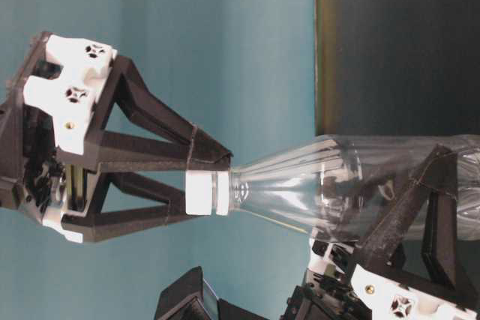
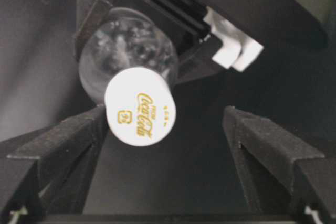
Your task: Open the bottle cap by holding the bottle with the left arm and twisting the cap with the right arm.
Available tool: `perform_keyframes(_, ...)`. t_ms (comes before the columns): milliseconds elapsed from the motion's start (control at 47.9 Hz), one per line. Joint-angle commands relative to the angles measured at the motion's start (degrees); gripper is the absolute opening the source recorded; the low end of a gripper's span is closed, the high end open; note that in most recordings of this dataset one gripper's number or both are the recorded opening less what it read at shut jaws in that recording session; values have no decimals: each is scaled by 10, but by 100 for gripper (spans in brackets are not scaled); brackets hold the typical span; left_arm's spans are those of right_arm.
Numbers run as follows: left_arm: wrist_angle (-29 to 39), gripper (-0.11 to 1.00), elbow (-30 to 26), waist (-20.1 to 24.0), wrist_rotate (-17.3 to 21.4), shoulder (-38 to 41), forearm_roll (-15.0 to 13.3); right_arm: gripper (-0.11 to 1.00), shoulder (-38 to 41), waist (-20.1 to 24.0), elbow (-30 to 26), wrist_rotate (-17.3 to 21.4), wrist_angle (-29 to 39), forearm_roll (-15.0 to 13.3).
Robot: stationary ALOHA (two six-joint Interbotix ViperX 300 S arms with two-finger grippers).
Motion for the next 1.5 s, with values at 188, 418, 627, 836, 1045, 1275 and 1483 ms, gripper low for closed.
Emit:
perform_keyframes(188, 23, 81, 9, -4, -7, 12, 3, 81, -61, 22, -40, 142, 4, 12)
perform_keyframes(418, 23, 81, 18, -3, -8, 11, 3, 80, -68, 33, -62, 455, 38, 14)
perform_keyframes(627, 23, 81, 16, -3, -8, 11, 3, 80, -37, 28, -67, 696, 37, 10)
perform_keyframes(836, 23, 81, 15, -4, -8, 10, 3, 80, -19, 31, -68, 779, 33, 11)
perform_keyframes(1045, 22, 81, 16, -4, -7, 9, 3, 79, 10, 29, -65, 816, 45, 9)
perform_keyframes(1275, 20, 81, 14, -4, -4, 9, 3, 78, 25, 30, -71, 815, 92, 9)
perform_keyframes(1483, 20, 81, 14, -4, -4, 9, 3, 76, 30, 27, -73, 815, 95, 8)
